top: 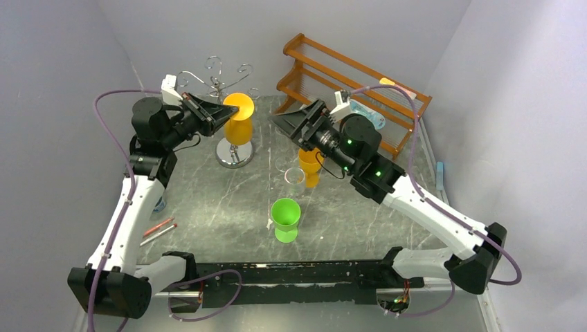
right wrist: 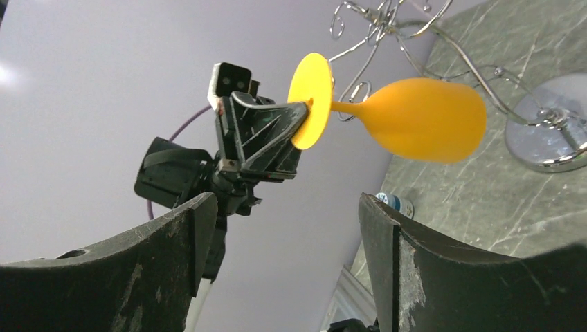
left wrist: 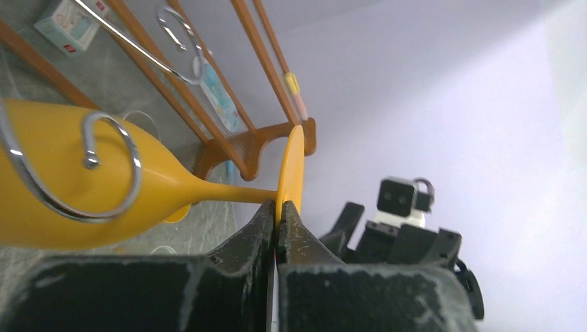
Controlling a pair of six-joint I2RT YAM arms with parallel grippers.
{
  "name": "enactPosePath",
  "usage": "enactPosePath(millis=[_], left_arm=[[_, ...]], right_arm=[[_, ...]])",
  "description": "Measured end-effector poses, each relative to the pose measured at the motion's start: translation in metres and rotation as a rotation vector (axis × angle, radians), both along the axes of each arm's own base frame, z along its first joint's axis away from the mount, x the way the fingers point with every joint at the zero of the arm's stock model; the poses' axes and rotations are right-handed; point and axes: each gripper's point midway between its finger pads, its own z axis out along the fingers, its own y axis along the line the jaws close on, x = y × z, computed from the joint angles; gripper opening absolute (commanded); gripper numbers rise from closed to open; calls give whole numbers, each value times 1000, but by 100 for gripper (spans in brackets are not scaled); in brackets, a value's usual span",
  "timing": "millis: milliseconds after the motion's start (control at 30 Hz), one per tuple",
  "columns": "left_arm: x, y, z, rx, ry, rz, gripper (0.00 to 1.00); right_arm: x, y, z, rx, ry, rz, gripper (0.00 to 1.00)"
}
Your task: Place the wine glass upside down on the wine glass rack
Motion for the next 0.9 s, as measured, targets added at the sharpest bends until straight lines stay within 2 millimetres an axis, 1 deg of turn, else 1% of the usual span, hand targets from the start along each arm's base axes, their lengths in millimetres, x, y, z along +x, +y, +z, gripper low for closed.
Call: enactPosePath(millis=[133, 233, 333, 433, 667, 900], left_arm=[[17, 5, -11, -17, 70, 68, 5], [25, 9, -17, -26, 104, 118, 5], [30, 12, -18, -37, 120, 154, 5], [34, 14, -20, -40, 130, 183, 5], [41, 23, -28, -34, 159, 254, 5], [47, 32, -37, -22, 195, 321, 5]], right_arm=[[-2, -16, 4, -1, -10, -52, 78], [-1, -23, 3, -12, -11, -79, 78], [-2, -28, 2, -16, -13, -93, 77], [-3, -29, -2, -22, -8, -95, 77], [-2, -28, -20, -53, 18, -92, 76], [-2, -28, -23, -60, 24, -90, 76]])
